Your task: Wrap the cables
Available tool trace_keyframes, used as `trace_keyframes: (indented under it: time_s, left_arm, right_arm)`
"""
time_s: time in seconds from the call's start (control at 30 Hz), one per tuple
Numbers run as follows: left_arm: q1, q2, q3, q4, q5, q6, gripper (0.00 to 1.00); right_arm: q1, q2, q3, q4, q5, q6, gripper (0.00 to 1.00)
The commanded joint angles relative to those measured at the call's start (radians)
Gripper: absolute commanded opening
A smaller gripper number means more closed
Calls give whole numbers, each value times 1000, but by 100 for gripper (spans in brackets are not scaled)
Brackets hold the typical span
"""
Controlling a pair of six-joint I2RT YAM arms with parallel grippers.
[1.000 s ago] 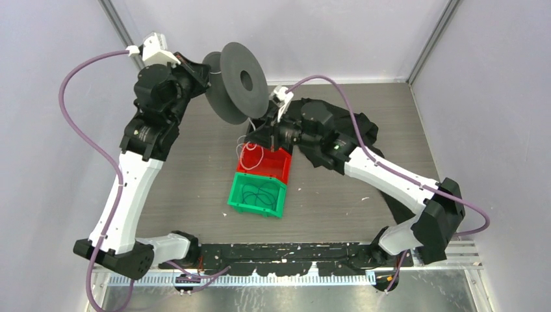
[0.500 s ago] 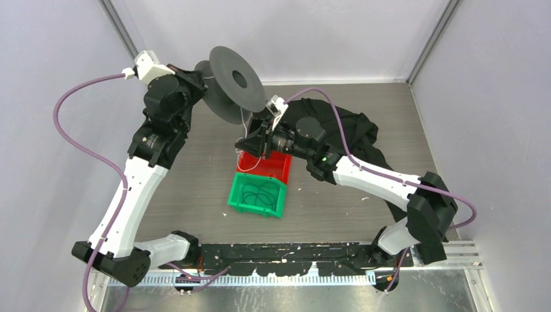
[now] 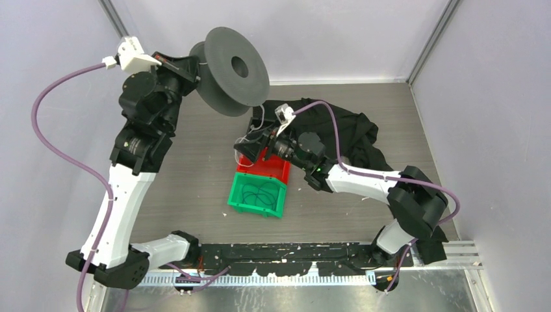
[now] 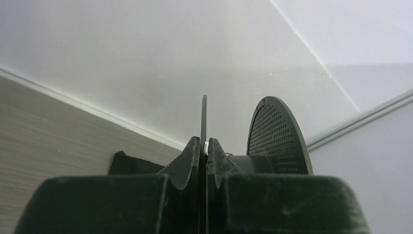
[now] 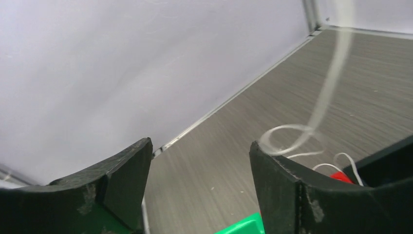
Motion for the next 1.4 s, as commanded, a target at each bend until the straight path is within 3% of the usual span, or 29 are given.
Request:
trace_keyframes:
  time_s: [0.0,0.43,0.97,1.03,1.23,1.27,1.33,1.37]
  left_arm:
    - [-3,-33,118,53,47,29,1]
    - [-3,-31,219,26,92,71,1]
    - [-3,-47,218,25,97,68,1]
    - [-3,-49,222,22,96,68,0]
    - [-3,-55,224,12,85,74,0]
    - [-3,-56,222,12,84,74,0]
    - [-3,-59,217,15,76,80,1]
    - [-3,-61,213,21,67,86,1]
  right_arm:
    - [7,-49,-65,146,127,-108,81]
    - [6,-19,-98,182,235,-133,88]
    - [5,265,87,215,296,-22,86]
    - [6,297,117,211,291,-19,79]
    - [3,352,164,204,268,-15,37]
    - [1,350,163,200,263,-17,29]
    - [-1,334,155,184,241,-18,4]
    - [-2,317,148,163,230,-19,1]
